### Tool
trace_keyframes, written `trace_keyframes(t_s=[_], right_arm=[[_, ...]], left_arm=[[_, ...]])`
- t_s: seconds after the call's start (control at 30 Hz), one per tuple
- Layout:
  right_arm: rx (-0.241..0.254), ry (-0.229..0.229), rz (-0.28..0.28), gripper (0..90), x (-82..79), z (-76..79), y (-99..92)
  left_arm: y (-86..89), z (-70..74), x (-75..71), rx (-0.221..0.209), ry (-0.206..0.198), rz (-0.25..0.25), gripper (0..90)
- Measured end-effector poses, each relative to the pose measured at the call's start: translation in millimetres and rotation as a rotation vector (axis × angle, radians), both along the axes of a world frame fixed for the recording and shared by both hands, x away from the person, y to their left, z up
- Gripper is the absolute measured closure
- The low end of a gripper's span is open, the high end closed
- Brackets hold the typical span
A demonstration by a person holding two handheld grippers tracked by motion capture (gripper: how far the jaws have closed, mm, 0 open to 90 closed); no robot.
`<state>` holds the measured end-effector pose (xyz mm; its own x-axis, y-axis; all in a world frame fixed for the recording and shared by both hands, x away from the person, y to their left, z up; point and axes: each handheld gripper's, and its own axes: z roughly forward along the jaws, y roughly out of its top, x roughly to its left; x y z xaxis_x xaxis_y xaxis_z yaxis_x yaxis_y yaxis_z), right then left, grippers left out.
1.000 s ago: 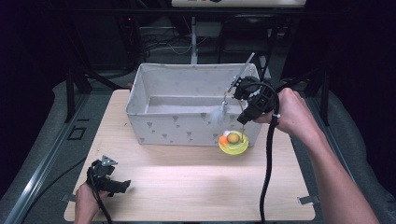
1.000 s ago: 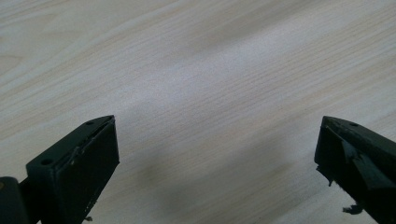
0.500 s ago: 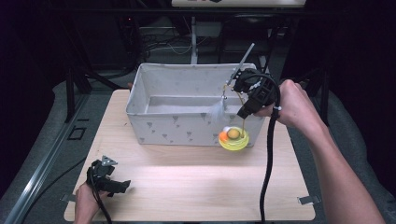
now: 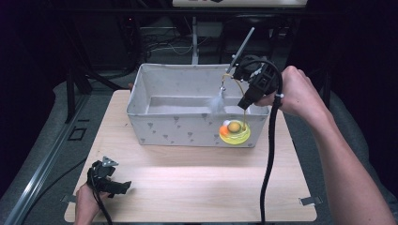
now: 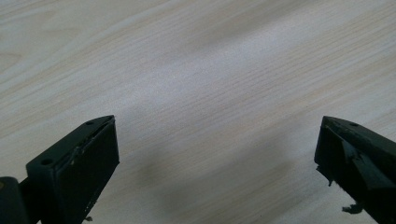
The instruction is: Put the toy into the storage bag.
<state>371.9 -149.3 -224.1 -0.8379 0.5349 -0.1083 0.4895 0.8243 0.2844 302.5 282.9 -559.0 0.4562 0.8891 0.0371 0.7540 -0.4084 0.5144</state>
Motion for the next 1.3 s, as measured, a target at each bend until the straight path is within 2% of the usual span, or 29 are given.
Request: trace_keyframes(t_s=[0.4, 0.83, 1.3], right_arm=[[0.003, -0.02, -0.027, 88.1, 7.0, 21.2, -4.1], [0.005, -0.024, -0.063, 88.1, 21.9, 31.1, -9.9], [-0.005, -0.033, -0.086, 88.1, 37.7, 39.7, -5.8]], left_arm=[[-0.9, -0.5, 0.0, 0.0, 0.0, -0.004, 0.0], [-1.4, -0.8, 0.1, 0.003, 0.004, -0.008, 0.0], [-1.3, -1.1, 0.2, 0.001, 0.003, -0.009, 0.0]])
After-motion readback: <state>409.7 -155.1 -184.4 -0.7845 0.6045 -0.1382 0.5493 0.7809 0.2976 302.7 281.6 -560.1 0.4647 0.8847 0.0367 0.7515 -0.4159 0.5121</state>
